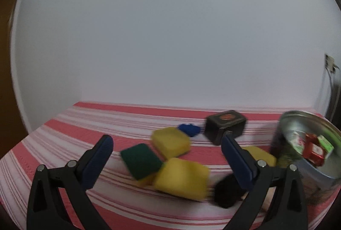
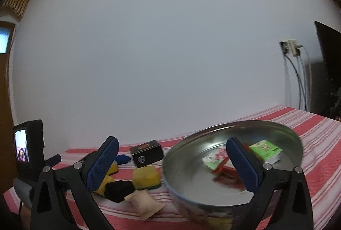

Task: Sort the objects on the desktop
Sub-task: 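Move both tools away from the bowl toward the sponges, then grasp the dark green sponge with the left tool while the right tool grasps a yellow sponge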

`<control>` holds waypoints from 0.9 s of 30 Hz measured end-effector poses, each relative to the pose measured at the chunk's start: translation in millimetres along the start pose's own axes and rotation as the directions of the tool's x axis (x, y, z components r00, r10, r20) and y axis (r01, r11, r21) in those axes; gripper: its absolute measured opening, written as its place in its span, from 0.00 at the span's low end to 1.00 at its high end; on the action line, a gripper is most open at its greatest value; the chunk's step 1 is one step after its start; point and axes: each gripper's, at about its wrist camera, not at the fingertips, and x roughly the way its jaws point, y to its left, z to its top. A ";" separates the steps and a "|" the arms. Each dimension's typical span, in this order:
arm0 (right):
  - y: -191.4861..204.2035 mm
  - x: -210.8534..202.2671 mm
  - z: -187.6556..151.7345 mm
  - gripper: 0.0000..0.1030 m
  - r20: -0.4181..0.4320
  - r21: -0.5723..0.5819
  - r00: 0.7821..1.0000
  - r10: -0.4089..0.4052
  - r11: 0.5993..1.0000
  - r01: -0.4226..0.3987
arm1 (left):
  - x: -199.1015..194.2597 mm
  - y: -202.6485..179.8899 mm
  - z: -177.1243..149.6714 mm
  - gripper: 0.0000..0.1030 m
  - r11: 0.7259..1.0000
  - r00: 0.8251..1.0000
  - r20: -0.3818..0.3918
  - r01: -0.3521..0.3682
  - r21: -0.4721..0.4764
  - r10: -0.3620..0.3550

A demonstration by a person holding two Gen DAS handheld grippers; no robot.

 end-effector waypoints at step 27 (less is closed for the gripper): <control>39.3 48.8 -21.2 0.99 -0.224 -0.042 0.968 0.114 0.991 -0.127 | 133.7 55.0 -18.5 0.88 0.983 0.863 -0.505 -0.087 -0.161 -0.007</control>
